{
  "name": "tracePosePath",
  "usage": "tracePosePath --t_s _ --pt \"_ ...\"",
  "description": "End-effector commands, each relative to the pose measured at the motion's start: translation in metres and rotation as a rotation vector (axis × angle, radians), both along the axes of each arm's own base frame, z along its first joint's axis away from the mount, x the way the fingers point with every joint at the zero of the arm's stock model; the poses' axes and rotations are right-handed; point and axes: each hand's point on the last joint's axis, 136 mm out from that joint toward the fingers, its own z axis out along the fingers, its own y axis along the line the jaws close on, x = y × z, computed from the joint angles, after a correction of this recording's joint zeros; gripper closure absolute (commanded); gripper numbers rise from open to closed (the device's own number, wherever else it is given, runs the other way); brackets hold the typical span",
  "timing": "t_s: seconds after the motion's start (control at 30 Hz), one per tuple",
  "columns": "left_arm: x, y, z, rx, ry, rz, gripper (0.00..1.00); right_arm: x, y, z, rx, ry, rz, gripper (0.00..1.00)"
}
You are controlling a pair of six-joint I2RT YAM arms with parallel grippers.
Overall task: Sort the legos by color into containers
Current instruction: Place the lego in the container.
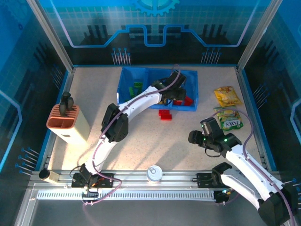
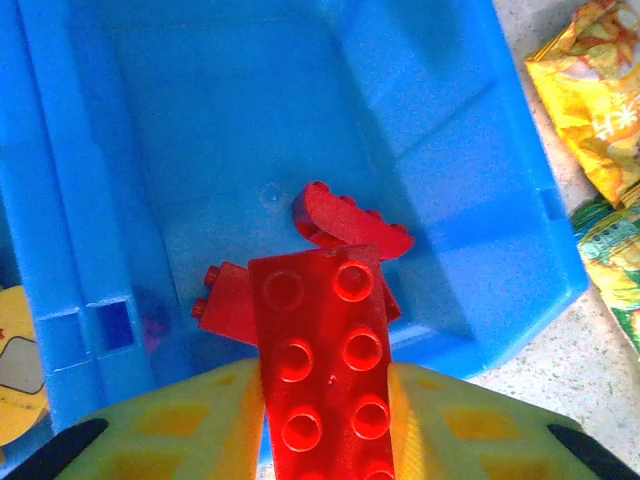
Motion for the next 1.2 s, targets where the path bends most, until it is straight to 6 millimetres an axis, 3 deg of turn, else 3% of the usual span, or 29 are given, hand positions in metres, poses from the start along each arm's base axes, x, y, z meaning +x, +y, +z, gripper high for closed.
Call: tracePosePath --t_s 0.0,0.13,0.23,0.3,0.43,0.6,0.73,0.87,0.97,1.17 --pt "0.006 -0.008 0.010 -0.021 -0.027 -0.031 0.63 -0.003 0.002 -0.003 0.030 0.012 0.000 0.35" --pt "0.008 -0.010 0.006 -0.008 -0.026 -0.037 0.58 -0.003 0.004 -0.002 0.039 0.010 0.006 0.35" --pt "0.009 -0.011 0.015 -0.015 -0.049 -0.052 0.36 -0.002 0.005 0.000 0.039 0.004 0.009 0.35" --pt "0.010 -0.013 0.025 -0.025 -0.077 -0.074 0.27 -0.001 0.005 0.001 0.038 0.000 0.014 0.35" --pt "0.009 -0.011 0.058 -0.047 -0.139 -0.086 0.25 0.000 0.007 0.004 0.036 -0.003 0.027 0.35" --pt "-0.006 -0.001 0.106 -0.112 -0.216 -0.087 0.25 0.002 0.008 0.006 0.033 -0.006 0.038 0.35" --pt "-0.031 0.019 0.131 -0.168 -0.274 -0.080 0.24 0.005 0.013 0.005 0.028 0.000 0.066 0.34" --pt "-0.061 0.047 0.139 -0.224 -0.313 -0.061 0.24 0.012 0.019 0.005 0.021 0.007 0.090 0.34" --pt "-0.089 0.071 0.125 -0.234 -0.300 -0.046 0.23 0.019 0.025 0.007 0.017 0.006 0.110 0.33" --pt "-0.141 0.127 0.073 -0.147 -0.242 0.018 0.23 0.040 0.041 0.007 -0.005 0.025 0.147 0.32"
